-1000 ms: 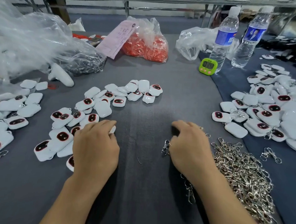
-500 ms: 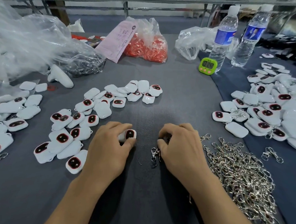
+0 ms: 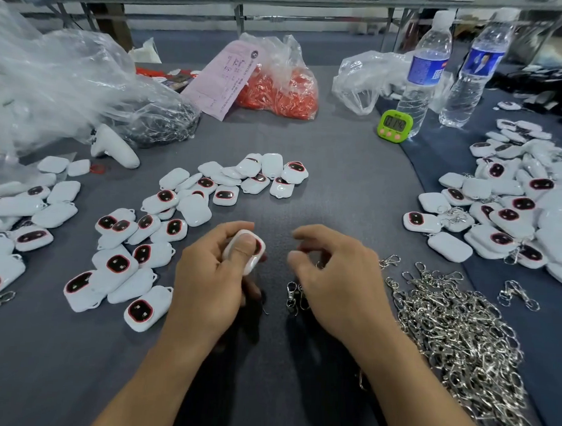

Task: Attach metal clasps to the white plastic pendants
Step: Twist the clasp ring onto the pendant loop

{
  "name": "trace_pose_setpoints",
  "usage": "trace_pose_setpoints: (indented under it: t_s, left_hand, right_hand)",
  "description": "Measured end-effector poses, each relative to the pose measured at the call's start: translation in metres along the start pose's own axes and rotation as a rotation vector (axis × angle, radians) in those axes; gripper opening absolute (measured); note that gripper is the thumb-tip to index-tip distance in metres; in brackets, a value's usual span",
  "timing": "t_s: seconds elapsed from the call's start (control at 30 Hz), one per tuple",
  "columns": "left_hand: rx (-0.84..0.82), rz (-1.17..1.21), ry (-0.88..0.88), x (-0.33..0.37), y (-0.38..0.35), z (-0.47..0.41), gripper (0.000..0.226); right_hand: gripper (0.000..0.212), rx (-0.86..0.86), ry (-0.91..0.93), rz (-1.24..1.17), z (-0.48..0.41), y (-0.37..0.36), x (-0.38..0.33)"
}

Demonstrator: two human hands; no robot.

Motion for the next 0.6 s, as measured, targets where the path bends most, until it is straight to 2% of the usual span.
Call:
trace_pose_setpoints:
  t_s: [0.07, 0.13, 0.2, 0.27, 0.37, 0.5, 0.6]
  left_hand:
    - [-0.036, 0.032, 0.021, -0.001, -0.007, 0.002, 0.025]
    - [-0.061, -0.022, -0.012, 0.001, -0.010, 0.004, 0.028]
    - [-0.068, -0.206, -0.095, 0.008, -0.010, 0.006, 0.027]
    - [-0.030, -0.362, -0.106, 0.011, -0.007, 0.008, 0.036]
    - [-0.016, -0.412, -0.108, 0.015, -0.010, 0.010, 0.033]
    - [-0.251, -0.637, -0.199, 0.016, -0.040, 0.020, 0.031]
    - [-0.292, -0.657, -0.233, 0.015, -0.046, 0.021, 0.021]
  right_hand:
    - [0.030, -0.118, 0.030, -0.257, 0.006, -0.016, -0.013]
    - [0.026, -0.169, 0.085, -0.333, 0.008, -0.026, -0.023]
    - [0.020, -0.131, 0.071, -0.336, 0.006, -0.024, -0.018]
    - [0.019, -0.075, 0.016, -0.314, 0.001, -0.019, -0.005]
    - [0.020, 0.016, -0.090, -0.391, -0.005, -0.011, 0.011]
    - [0.017, 0.099, -0.253, -0.713, -0.009, -0.010, 0.028]
    - [0.020, 0.106, -0.251, -0.734, -0.009, -0.007, 0.029]
Point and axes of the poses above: each hand's wrist, its own z-axis away from the middle knuckle, its own y-axis out of the back of the hand, x = y × z, the point moved 9 cm from there along -z, towards the middle knuckle, and after that the axes turned 4 degrees about -x, right-handed, at the moved point
